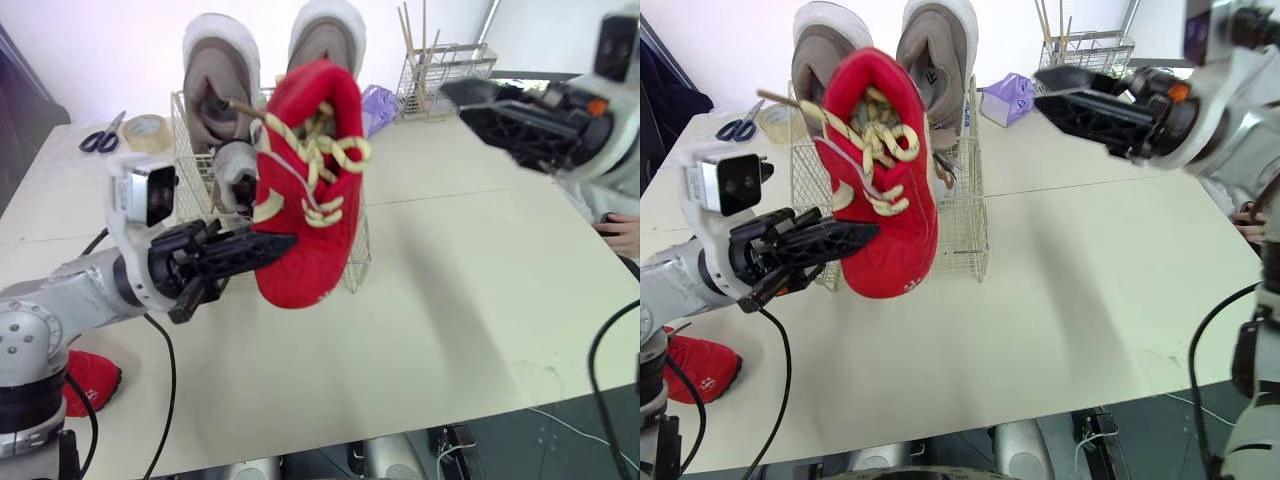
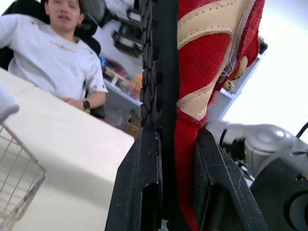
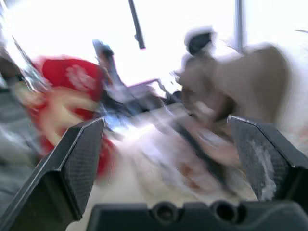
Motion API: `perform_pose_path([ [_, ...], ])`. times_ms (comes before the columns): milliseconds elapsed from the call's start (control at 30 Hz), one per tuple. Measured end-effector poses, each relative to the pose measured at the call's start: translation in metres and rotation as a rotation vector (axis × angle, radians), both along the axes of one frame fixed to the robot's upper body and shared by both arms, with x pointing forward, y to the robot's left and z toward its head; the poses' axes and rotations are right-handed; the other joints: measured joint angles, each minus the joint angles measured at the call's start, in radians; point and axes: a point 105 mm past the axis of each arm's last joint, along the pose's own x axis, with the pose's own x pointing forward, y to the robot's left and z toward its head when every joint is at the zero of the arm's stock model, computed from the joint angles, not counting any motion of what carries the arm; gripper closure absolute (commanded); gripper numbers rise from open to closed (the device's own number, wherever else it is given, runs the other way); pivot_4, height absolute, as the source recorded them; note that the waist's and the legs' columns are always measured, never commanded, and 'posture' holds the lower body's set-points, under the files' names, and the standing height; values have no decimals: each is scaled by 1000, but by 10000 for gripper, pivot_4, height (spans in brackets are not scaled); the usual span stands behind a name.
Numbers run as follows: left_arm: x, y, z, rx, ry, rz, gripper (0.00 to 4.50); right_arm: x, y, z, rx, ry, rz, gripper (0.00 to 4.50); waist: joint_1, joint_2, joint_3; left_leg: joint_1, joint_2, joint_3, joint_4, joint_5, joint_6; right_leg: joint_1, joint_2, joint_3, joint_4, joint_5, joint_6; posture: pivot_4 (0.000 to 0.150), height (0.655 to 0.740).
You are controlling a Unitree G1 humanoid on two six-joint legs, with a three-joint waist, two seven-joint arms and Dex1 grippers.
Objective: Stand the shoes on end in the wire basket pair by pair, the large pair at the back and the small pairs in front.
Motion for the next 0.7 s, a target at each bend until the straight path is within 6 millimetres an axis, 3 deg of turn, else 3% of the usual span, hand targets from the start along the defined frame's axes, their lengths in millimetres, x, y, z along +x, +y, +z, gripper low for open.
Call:
perform_pose_path([
  [167,12,2,3,-10,-15,-2,43022,-3,15,-19,82,175,12,561,4,0,0,-2,-1,0,1,0,0,0,0,0,-1,0,0,1500,7400],
  [700,16,-3,-4,39,-43,-40,43022,-21,54,-20,143,212,95,561,0,0,0,-4,0,0,1,0,0,0,0,0,-5,3,5,1500,7400],
])
